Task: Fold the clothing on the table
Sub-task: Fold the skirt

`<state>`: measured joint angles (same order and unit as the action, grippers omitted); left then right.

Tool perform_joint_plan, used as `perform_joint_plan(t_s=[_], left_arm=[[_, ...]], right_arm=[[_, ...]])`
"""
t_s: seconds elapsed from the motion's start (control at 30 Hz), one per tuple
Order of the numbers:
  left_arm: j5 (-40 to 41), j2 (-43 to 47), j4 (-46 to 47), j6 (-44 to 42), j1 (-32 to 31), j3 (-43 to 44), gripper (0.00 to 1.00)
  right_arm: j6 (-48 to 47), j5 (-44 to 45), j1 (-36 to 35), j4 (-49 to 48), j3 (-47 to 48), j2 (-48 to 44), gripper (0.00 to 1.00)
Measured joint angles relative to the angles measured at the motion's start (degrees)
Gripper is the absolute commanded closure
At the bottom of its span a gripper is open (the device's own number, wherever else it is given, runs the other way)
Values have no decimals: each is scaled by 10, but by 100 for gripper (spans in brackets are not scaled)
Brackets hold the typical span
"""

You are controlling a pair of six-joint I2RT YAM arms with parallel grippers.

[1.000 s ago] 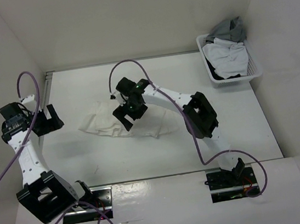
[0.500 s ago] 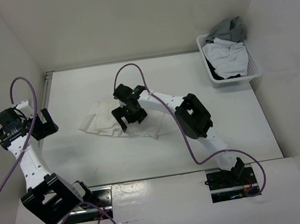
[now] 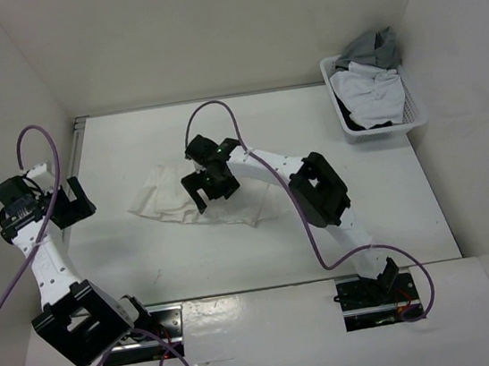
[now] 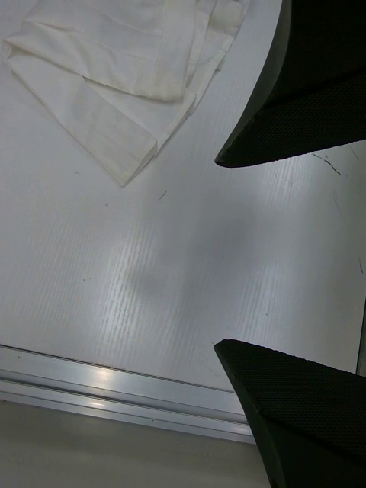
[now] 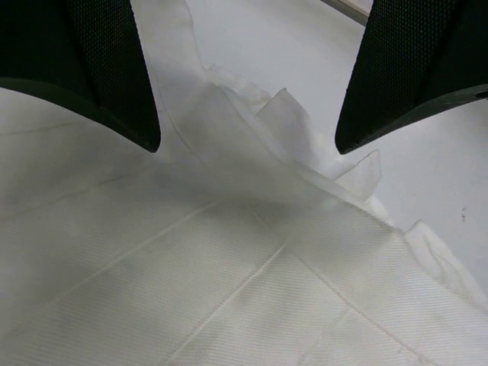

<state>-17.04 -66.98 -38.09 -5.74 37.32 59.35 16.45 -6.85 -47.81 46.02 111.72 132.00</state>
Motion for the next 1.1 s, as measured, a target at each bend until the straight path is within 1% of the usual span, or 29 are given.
perform_joint_plan(t_s=[0.1, 0.27, 0.37, 0.5, 0.63, 0.8, 0.93, 1.1], left_arm=[[-3, -7, 1, 0, 0, 0, 1], [-9, -12, 2, 0, 0, 0, 1], [-10, -13, 2, -1, 0, 0, 1], [-12, -13, 3, 0, 0, 0, 1], [-13, -13, 5, 0, 0, -5, 1], [-13, -12, 5, -1, 0, -6, 1], [-13, -10, 6, -1, 0, -7, 1], [-13, -10, 7, -1, 0, -10, 1]], right_arm=[[0, 10, 0, 6, 5, -16, 0], [9, 71, 1, 8, 32, -36, 0], [25, 102, 3, 7, 37, -37, 0], [46, 122, 13, 16, 53, -20, 0], [65, 127, 25, 16, 80, 18, 0], [80, 119, 33, 16, 86, 64, 0], [85, 106, 33, 10, 85, 64, 0], [79, 112, 33, -11, 63, 56, 0]])
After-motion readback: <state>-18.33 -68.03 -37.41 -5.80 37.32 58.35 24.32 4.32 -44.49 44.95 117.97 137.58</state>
